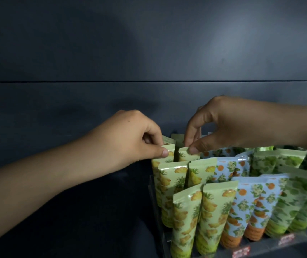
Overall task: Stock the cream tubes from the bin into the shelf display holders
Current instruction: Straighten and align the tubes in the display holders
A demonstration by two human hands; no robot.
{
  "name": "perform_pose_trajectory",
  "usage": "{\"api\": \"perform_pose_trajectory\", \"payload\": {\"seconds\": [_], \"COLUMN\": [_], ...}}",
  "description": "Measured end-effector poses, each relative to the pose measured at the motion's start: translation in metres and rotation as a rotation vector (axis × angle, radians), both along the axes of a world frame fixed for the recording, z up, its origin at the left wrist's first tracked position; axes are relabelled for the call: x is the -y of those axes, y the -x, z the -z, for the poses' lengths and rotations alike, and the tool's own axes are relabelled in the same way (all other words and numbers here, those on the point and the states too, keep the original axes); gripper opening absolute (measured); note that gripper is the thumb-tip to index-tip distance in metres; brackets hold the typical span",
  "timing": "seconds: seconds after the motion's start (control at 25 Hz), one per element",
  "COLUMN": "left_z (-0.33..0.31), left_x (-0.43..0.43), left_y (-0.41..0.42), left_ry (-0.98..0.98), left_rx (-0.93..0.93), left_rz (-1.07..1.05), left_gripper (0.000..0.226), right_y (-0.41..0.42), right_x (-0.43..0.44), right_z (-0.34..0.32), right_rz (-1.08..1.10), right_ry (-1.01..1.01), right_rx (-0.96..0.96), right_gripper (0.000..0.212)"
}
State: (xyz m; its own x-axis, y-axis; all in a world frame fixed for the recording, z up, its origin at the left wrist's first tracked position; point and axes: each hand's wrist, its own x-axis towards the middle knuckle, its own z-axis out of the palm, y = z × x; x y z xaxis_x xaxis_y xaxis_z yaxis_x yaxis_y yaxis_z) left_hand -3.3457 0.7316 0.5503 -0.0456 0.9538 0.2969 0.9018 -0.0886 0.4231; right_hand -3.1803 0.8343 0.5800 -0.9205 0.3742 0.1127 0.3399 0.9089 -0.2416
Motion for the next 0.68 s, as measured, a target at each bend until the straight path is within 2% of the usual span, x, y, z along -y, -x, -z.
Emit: {"api": "perform_pose_trajectory", "payload": {"seconds": [0.48, 0.68], "left_z": [0.0062, 0.0021], "left_x": [-0.0006, 0.0054], "left_y": [-0.0014, -0.0025], "left_ry": [0.011, 0.000], "left_rx": [0.018, -0.001], "left_rz": [-0.002, -0.015], "left_gripper": [0.014, 0.029], "right_y": [-0.0021, -0.0066], "right_x": [0.0002, 0.0054], "right_z": [0.0023, -0.0020], "right_rz": [-0.013, -0.002], "right_ry": [-0.043, -0.022], "right_rx": [-0.012, -0.032], "right_gripper": [0.012, 0.023]}}
